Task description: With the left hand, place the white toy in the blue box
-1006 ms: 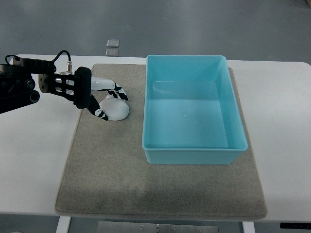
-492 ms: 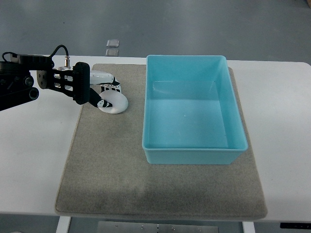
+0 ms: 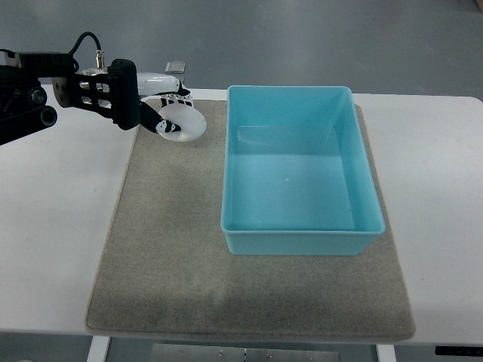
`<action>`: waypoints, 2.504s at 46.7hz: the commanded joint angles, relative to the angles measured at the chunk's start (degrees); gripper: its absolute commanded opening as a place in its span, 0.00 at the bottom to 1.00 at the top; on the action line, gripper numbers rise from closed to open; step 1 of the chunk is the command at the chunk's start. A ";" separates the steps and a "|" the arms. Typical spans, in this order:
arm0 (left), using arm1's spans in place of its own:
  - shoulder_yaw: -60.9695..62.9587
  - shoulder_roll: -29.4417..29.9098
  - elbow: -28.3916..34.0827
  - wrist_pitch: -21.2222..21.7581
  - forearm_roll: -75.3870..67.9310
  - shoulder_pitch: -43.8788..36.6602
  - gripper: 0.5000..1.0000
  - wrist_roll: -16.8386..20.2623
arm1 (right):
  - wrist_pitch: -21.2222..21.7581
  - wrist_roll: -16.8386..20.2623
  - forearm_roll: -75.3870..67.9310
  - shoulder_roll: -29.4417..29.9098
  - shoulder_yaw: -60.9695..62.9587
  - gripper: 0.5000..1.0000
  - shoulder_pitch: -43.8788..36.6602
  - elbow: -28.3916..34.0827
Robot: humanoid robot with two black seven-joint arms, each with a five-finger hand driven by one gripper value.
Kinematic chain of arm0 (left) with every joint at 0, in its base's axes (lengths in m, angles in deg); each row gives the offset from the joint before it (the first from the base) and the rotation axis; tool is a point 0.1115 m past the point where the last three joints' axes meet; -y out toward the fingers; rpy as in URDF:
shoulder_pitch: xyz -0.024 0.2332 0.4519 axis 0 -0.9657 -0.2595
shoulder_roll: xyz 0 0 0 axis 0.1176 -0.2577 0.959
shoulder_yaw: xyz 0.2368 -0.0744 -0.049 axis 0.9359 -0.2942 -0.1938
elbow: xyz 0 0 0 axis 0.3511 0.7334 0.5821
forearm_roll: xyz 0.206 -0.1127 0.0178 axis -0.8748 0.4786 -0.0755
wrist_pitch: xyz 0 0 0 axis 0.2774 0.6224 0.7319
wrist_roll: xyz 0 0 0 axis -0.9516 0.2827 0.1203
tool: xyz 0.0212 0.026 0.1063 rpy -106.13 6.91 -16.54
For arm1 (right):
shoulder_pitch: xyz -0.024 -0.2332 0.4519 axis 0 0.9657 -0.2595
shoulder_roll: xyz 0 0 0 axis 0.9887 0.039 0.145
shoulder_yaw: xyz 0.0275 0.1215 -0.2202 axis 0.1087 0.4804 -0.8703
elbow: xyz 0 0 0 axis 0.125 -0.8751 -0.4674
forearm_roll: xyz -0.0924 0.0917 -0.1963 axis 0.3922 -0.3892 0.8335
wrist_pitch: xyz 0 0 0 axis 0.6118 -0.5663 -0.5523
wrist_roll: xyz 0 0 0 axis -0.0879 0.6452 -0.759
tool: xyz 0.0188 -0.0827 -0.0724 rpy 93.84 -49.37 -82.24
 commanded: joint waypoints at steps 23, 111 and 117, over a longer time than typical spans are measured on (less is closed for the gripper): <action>-3.17 -5.18 -0.71 5.17 -0.23 1.85 0.00 -0.09 | 0.00 0.00 0.03 0.00 0.00 0.87 0.00 0.00; -7.31 -14.59 6.40 7.54 2.05 -2.63 0.87 0.09 | 0.00 0.00 0.03 0.00 0.00 0.87 0.00 0.00; -7.57 -14.59 11.06 8.51 2.23 -3.42 0.87 0.09 | 0.00 0.00 0.03 0.00 0.00 0.87 0.00 0.00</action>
